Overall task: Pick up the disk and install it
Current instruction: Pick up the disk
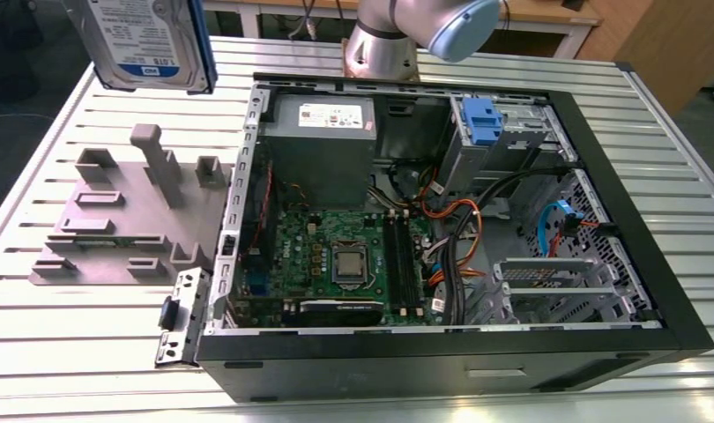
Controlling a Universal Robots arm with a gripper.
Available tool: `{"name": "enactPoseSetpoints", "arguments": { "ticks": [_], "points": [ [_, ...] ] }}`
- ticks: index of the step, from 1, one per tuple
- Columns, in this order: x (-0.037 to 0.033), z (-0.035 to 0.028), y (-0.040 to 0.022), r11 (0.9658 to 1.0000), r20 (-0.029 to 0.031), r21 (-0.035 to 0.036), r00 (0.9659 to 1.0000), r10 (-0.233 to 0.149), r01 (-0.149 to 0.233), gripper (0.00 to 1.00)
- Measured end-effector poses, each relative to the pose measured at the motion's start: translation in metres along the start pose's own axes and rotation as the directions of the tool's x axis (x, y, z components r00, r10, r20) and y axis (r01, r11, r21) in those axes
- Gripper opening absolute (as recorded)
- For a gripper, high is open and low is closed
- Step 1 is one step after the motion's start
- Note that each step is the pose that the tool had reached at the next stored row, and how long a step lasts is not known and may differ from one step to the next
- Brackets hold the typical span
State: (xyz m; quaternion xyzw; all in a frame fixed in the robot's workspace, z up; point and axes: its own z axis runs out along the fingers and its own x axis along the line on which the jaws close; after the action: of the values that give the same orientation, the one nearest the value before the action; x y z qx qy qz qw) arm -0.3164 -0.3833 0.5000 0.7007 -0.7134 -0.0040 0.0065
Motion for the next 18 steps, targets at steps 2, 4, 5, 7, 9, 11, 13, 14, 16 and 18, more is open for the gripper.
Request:
{"name": "enactPoseSetpoints", "arguments": {
  "ticks": [2, 4, 5, 7, 9, 11, 13, 14, 16, 18],
  "points": [
    [0.0001, 0.0, -0.0026, 1.0, 0.0, 0.0, 1.0, 0.0, 0.0, 0.36],
    [0.0001, 0.0001, -0.0045, 1.0, 0.0001, 0.0001, 1.0, 0.0, 0.0, 0.36],
    [0.0, 0.0, -0.005, 1.0, 0.0001, 0.0, 1.0, 0.0, 0.0, 0.36],
    [0.0001, 0.0, -0.006, 1.0, 0.0, 0.0, 1.0, 0.0, 0.0, 0.36],
    [0.0, 0.0, -0.0079, 1.0, 0.0, 0.0, 1.0, 0.0, 0.0, 0.36],
    [0.0, 0.0, -0.0103, 1.0, 0.0001, 0.0001, 1.0, 0.0, 0.0, 0.36],
    [-0.0001, -0.0001, -0.0124, 1.0, 0.0, 0.0, 1.0, 0.0, 0.0, 0.36],
    [-0.0001, -0.0001, -0.0135, 1.0, 0.0, 0.0, 1.0, 0.0, 0.0, 0.36],
    [-0.0001, -0.0001, -0.0156, 1.0, 0.0001, 0.0, 1.0, 0.0, 0.0, 0.36],
    [-0.0001, -0.0001, -0.0174, 1.0, 0.0, 0.0, 1.0, 0.0, 0.0, 0.36]
  ]
}}
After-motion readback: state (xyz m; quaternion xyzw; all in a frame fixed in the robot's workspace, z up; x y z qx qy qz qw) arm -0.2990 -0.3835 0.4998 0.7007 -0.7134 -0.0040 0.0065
